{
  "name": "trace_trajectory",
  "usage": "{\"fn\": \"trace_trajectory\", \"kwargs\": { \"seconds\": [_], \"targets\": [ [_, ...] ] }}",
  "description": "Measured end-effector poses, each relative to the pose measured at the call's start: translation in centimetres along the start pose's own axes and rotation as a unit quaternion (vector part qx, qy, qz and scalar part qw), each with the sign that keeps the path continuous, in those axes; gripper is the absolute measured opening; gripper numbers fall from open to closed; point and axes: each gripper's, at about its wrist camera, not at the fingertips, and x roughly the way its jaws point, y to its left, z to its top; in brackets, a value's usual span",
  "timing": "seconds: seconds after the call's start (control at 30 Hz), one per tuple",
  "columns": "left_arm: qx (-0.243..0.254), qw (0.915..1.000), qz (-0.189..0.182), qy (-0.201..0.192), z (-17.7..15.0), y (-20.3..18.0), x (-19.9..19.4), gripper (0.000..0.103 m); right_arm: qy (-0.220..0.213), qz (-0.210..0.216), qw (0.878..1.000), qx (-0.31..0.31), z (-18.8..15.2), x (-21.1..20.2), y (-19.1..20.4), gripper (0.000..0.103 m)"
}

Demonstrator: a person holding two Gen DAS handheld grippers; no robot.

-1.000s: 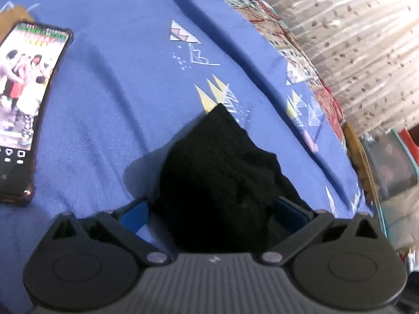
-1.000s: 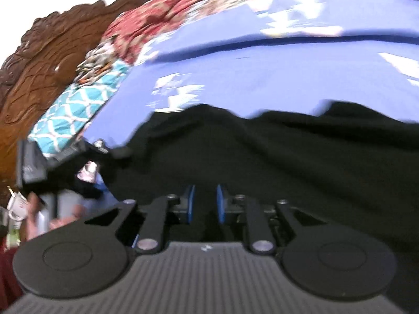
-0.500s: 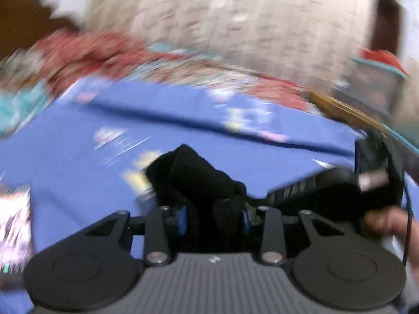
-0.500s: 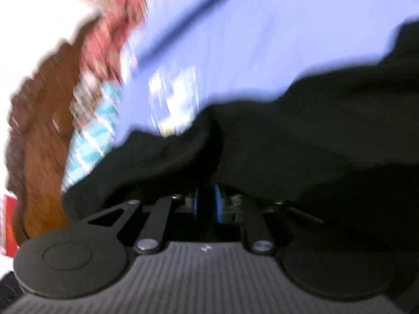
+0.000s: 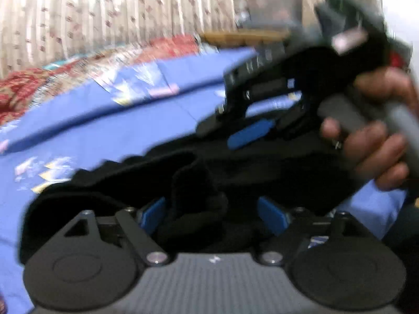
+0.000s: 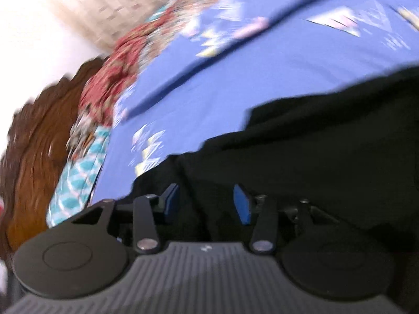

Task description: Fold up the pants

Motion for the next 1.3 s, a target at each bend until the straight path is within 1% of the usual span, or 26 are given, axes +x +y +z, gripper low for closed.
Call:
{"fn": "trace_trajectory", "kwargs": {
  "seconds": [0.1, 0.13, 0.2, 0.23, 0.3, 0.33, 0.37, 0.43, 0.5, 0.53, 0.57, 0.6, 0.63, 0.67, 0.7, 0.73, 0.8, 0.83, 0.9, 0.97, 1.03, 1.1, 1.17, 1.2, 1.23, 1.3],
  "targets": [
    [-0.06, 0.998, 0.013, -0.012, -1.0, 3.3, -3.5, 0.084, 0.008, 0.022, 0.997, -0.07, -0.4, -0.3, 2.4, 0.06],
    [-0.088, 0.9959, 0.018, -0.015, -1.5, 4.7, -4.5, 0.084, 0.014, 0.025, 0.995, -0.095, -0.3, -0.3, 2.8, 0.066],
    [-0.154, 0.9872, 0.038, -0.023, -2.7, 7.9, -6.4, 0.084, 0.024, 0.017, 0.986, -0.163, -0.6, 1.0, 4.8, 0.071],
    [-0.189, 0.9802, 0.054, -0.026, -3.4, 9.6, -7.0, 0.084, 0.027, 0.009, 0.98, -0.199, -0.8, 1.6, 5.9, 0.072],
    [-0.248, 0.9635, 0.099, -0.021, -4.6, 12.8, -7.3, 0.083, 0.035, -0.015, 0.959, -0.282, -1.4, 3.1, 8.3, 0.075],
    [-0.265, 0.9563, 0.123, -0.012, -5.0, 14.0, -7.0, 0.082, 0.037, -0.031, 0.945, -0.324, -1.7, 4.2, 9.3, 0.076],
    [-0.273, 0.9515, 0.141, -0.005, -5.3, 14.9, -6.4, 0.082, 0.04, -0.043, 0.929, -0.365, -2.1, 5.1, 10.4, 0.077],
    [-0.275, 0.9481, 0.16, 0.007, -5.6, 16.1, -4.7, 0.081, 0.057, -0.054, 0.895, -0.44, -3.4, 6.7, 11.9, 0.078],
    [-0.28, 0.9485, 0.147, 0.02, -5.5, 16.7, -2.8, 0.077, 0.09, -0.085, 0.862, -0.491, -4.5, 9.4, 12.5, 0.077],
    [-0.285, 0.949, 0.131, 0.027, -5.5, 16.8, -1.7, 0.058, 0.106, -0.098, 0.851, -0.505, -4.7, 10.4, 12.3, 0.067],
    [-0.291, 0.9486, 0.119, 0.038, -6.0, 16.7, -1.4, 0.032, 0.114, -0.11, 0.846, -0.509, -4.7, 11.3, 12.2, 0.029],
    [-0.296, 0.9468, 0.118, 0.046, -6.3, 16.8, -0.9, 0.032, 0.119, -0.123, 0.853, -0.493, -3.8, 12.3, 12.2, 0.012],
    [-0.3, 0.9452, 0.123, 0.038, -6.3, 16.6, -0.8, 0.027, 0.117, -0.128, 0.873, -0.455, -2.3, 12.6, 12.0, 0.014],
    [-0.303, 0.9453, 0.117, 0.027, -5.9, 17.2, -0.8, 0.023, 0.108, -0.122, 0.899, -0.406, -0.4, 12.8, 11.8, 0.014],
    [-0.306, 0.9461, 0.107, 0.011, -5.7, 17.0, -1.3, 0.023, 0.095, -0.115, 0.925, -0.349, 1.7, 12.7, 11.2, 0.014],
    [-0.3, 0.9495, 0.091, -0.012, -5.3, 16.2, -2.3, 0.023, 0.083, -0.11, 0.944, -0.299, 3.4, 12.7, 10.7, 0.014],
    [-0.262, 0.9612, 0.069, -0.05, -4.0, 14.4, -3.3, 0.022, 0.072, -0.092, 0.974, -0.194, 6.1, 13.0, 9.0, 0.014],
    [-0.238, 0.967, 0.064, -0.064, -3.4, 13.0, -3.7, 0.023, 0.076, -0.08, 0.984, -0.143, 7.0, 13.3, 8.0, 0.014],
    [-0.206, 0.9744, 0.053, -0.073, -2.1, 11.1, -3.3, 0.023, 0.093, -0.057, 0.993, -0.049, 7.9, 14.0, 5.8, 0.014],
    [-0.185, 0.9797, 0.033, -0.069, -1.3, 9.3, -2.3, 0.023, 0.103, -0.04, 0.993, 0.027, 8.3, 14.3, 3.7, 0.017],
    [-0.168, 0.9837, 0.025, -0.059, -0.8, 7.8, -1.0, 0.024, 0.104, -0.024, 0.991, 0.076, 8.3, 13.6, 2.1, 0.019],
    [-0.162, 0.9853, 0.018, -0.052, -0.6, 7.0, -0.1, 0.024, 0.104, -0.011, 0.99, 0.089, 8.4, 12.7, 0.9, 0.031],
    [-0.168, 0.9846, 0.013, -0.047, -0.6, 6.8, 0.4, 0.025, 0.091, -0.011, 0.993, 0.07, 8.4, 11.4, 0.5, 0.074],
    [-0.172, 0.9839, 0.012, -0.047, -0.8, 6.9, 0.5, 0.026, 0.078, -0.009, 0.995, 0.058, 8.4, 10.7, 0.3, 0.081],
    [-0.176, 0.9833, 0.01, -0.045, -0.8, 6.9, 0.6, 0.025, 0.071, -0.001, 0.996, 0.05, 8.2, 10.1, 0.1, 0.086],
    [-0.179, 0.983, 0.005, -0.04, -1.0, 6.5, 0.6, 0.025, 0.08, 0.021, 0.995, 0.047, 7.7, 9.8, 0.2, 0.086]
  ]
}}
